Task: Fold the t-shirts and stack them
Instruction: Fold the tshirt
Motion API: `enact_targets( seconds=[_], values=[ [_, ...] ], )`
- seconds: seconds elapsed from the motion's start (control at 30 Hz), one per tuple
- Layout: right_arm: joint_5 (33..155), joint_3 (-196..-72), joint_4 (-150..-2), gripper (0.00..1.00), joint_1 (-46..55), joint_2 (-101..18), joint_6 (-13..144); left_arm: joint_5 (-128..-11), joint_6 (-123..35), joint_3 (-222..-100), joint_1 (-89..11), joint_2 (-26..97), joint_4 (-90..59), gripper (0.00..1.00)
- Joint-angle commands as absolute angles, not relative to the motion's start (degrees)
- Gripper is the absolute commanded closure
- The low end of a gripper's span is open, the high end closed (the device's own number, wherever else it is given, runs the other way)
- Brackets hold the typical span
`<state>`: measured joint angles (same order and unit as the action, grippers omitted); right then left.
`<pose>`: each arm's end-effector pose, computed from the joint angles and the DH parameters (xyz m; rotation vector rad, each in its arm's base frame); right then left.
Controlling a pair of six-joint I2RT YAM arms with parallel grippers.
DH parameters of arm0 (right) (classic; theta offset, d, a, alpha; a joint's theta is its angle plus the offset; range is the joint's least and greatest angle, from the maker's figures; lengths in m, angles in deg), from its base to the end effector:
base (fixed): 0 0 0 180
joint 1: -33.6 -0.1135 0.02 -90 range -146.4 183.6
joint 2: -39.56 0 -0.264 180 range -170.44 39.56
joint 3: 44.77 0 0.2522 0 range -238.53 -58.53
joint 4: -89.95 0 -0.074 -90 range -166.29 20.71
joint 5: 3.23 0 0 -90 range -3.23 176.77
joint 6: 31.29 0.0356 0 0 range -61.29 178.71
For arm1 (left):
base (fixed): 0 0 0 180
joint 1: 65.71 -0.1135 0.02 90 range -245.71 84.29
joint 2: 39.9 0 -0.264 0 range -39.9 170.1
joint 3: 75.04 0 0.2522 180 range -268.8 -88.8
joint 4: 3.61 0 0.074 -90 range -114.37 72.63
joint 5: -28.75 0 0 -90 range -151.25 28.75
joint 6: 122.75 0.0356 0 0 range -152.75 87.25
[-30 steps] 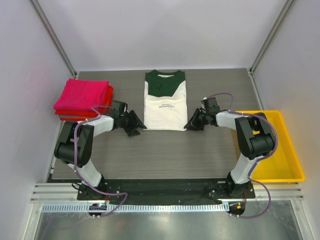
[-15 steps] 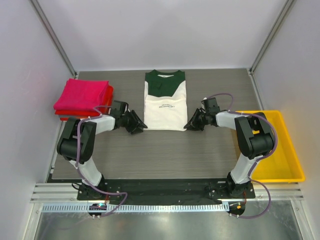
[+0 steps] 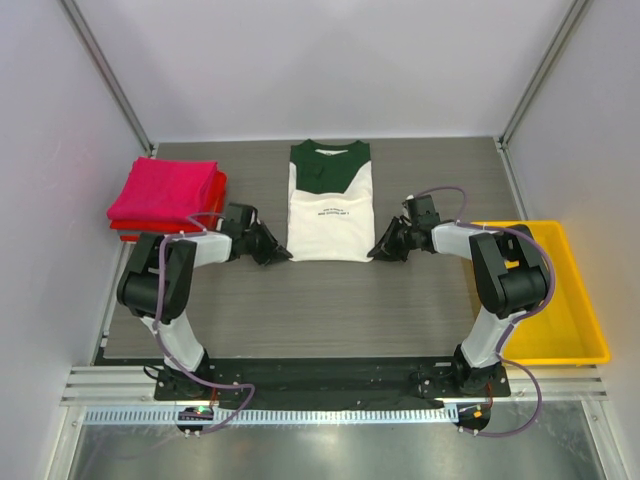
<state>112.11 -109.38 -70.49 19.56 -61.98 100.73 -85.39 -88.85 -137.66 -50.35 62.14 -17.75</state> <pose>0.3194 0.0956 0.1321 0.4727 2.6489 0.9126 0.3174 -0.1023 0.1259 -0.7604 2.5929 -0.9860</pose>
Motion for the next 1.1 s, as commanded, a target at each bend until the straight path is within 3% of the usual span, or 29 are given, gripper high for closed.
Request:
enact_targets(
  seconds=[0.0, 0.4, 0.73, 0.9, 1.07],
  values=[
    [113.49, -108.89, -71.46, 0.99, 19.27, -59.23, 100.9, -82.52, -88.3, -135.56, -50.33, 60.66, -18.15, 1.0],
    [112.7, -106.0, -59.86, 0.99, 19.27, -40.61, 96.69, -85.15, -88.3, -130.13, -48.92, 38.36, -26.94, 1.0],
    [112.43, -104.93, -45.9, 0.99, 19.27, -22.07, 93.25, -83.66, -93.92, -123.35, -41.28, 16.3, -37.13, 1.0],
    [111.56, -107.12, -42.2, 0.99, 19.27, -17.92, 92.9, -81.91, -97.0, -122.73, -40.31, 8.36, -41.62, 1.0],
    [109.01, -111.17, -41.57, 0.99, 19.27, -20.89, 91.32, -81.03, -97.09, -127.11, -40.39, 9.75, -42.15, 1.0]
  ],
)
